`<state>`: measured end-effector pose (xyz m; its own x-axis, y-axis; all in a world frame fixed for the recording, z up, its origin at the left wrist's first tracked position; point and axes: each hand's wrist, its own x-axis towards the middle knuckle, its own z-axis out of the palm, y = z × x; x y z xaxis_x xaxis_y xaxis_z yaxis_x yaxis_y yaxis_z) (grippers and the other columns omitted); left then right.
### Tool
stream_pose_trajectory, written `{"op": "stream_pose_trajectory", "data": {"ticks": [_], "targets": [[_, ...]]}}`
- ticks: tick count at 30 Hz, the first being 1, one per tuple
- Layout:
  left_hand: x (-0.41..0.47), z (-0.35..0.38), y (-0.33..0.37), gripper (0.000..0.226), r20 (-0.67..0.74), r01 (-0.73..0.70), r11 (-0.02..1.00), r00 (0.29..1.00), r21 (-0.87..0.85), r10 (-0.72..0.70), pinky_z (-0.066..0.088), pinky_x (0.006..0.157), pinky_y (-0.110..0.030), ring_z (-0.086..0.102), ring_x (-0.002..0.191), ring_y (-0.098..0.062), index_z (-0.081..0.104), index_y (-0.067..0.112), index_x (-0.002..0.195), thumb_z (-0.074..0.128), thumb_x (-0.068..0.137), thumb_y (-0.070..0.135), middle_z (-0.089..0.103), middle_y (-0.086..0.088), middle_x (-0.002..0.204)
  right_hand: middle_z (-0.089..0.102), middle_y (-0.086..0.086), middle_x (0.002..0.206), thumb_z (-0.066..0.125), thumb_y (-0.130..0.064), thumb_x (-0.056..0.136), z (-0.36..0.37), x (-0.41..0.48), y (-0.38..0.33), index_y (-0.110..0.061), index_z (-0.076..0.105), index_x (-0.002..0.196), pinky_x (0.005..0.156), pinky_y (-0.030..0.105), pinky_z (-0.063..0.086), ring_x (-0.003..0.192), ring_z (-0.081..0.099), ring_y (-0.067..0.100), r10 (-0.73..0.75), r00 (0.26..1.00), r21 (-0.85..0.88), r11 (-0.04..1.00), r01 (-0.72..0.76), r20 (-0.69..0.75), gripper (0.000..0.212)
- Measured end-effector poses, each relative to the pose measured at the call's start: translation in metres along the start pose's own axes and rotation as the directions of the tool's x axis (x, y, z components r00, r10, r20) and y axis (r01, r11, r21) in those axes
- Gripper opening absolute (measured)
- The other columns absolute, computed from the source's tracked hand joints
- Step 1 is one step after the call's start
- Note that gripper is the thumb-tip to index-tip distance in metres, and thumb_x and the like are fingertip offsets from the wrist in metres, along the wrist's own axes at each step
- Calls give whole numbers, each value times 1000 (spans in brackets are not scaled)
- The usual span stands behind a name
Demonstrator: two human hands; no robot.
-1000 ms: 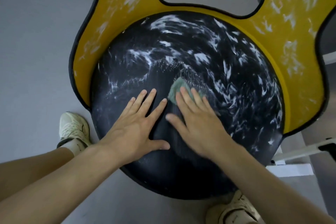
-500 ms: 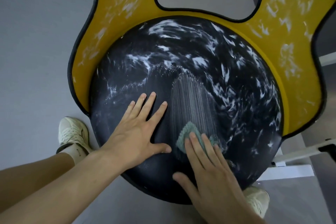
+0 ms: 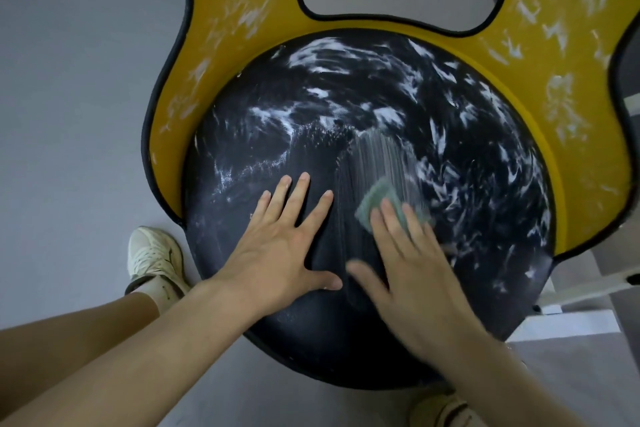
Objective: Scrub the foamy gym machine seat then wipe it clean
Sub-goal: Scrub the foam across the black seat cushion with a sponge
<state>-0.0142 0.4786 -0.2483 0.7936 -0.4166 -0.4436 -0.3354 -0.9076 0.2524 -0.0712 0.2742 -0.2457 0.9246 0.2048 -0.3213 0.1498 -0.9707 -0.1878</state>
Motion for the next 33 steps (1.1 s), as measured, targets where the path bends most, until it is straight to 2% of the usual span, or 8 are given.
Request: {"op": "stream_pose_trajectory", "data": {"ticks": [4, 6, 11, 15, 20, 25, 30, 33], "targets": [[-2, 4, 0, 117, -21, 2, 1000, 1000, -10, -2, -16, 123, -45, -45, 141, -20, -29, 37, 153, 49, 79, 84, -48, 1, 154, 42, 8, 158, 22, -73, 100, 22, -61, 1, -7, 49, 149, 111, 47, 30, 144, 42, 32, -62, 996, -15, 998, 63, 59, 86], [-3, 6, -1, 116, -30, -2, 1000, 1000, -16, 2, -16, 123, -44, -46, 141, -19, -28, 38, 153, 48, 79, 85, -48, 2, 154, 33, 6, 163, 20, -74, 100, 16, -46, 7, -10, 41, 154, 114, 46, 26, 150, 33, 29, -79, 994, -20, 997, 81, 76, 87], [-3, 2, -1, 117, -23, -1, 1000, 1000, 1, 1, -15, 124, -45, -45, 142, -20, -26, 37, 154, 47, 78, 85, -47, 1, 155, -26, -1, 165, -8, -80, 91, -19, 67, 17, -20, -20, 158, 126, 43, -11, 151, -28, 20, -9, 1000, -70, 998, 8, -15, 91], [0, -1, 2, 118, 4, 2, 1000, 1000, 22, -2, -16, 123, -46, -44, 142, -22, -28, 36, 154, 47, 77, 86, -46, -1, 155, -18, -1, 169, 4, -75, 95, -40, 130, 14, -20, -9, 162, 124, 41, -13, 154, -22, 19, 52, 999, 4, 999, -52, -12, 88], [2, -3, 3, 120, 12, 6, 1000, 1000, 29, -6, -17, 123, -45, -44, 142, -23, -29, 36, 153, 50, 77, 86, -47, -2, 155, -16, -2, 169, -5, -79, 93, -16, 47, 5, -20, -7, 162, 127, 41, -8, 153, -23, 17, -5, 1000, 13, 1000, 5, 7, 90], [2, 1, 3, 119, -1, 13, 1000, 1000, 8, -13, -18, 122, -44, -45, 141, -21, -30, 38, 152, 49, 77, 85, -48, 0, 153, 32, 5, 164, 20, -72, 101, 22, -54, 1, -10, 39, 155, 116, 46, 24, 152, 27, 27, -40, 997, 8, 999, 40, 63, 85], [0, 2, 2, 119, -7, 20, 1000, 1000, -12, -20, -17, 123, -44, -43, 142, -21, -27, 37, 154, 51, 77, 85, -46, 0, 155, -14, 0, 169, -6, -78, 93, 2, 8, 9, -19, -9, 161, 127, 42, -6, 154, -20, 19, 30, 1000, -23, 999, -30, 9, 91], [1, 0, 6, 120, 1, 23, 1000, 1000, 9, -23, -16, 123, -46, -41, 144, -24, -25, 35, 155, 51, 77, 85, -43, -3, 157, -24, -3, 166, -1, -76, 92, -24, 78, 19, -20, -16, 160, 125, 41, -13, 152, -26, 18, 105, 994, 7, 994, -105, -4, 89]]}}
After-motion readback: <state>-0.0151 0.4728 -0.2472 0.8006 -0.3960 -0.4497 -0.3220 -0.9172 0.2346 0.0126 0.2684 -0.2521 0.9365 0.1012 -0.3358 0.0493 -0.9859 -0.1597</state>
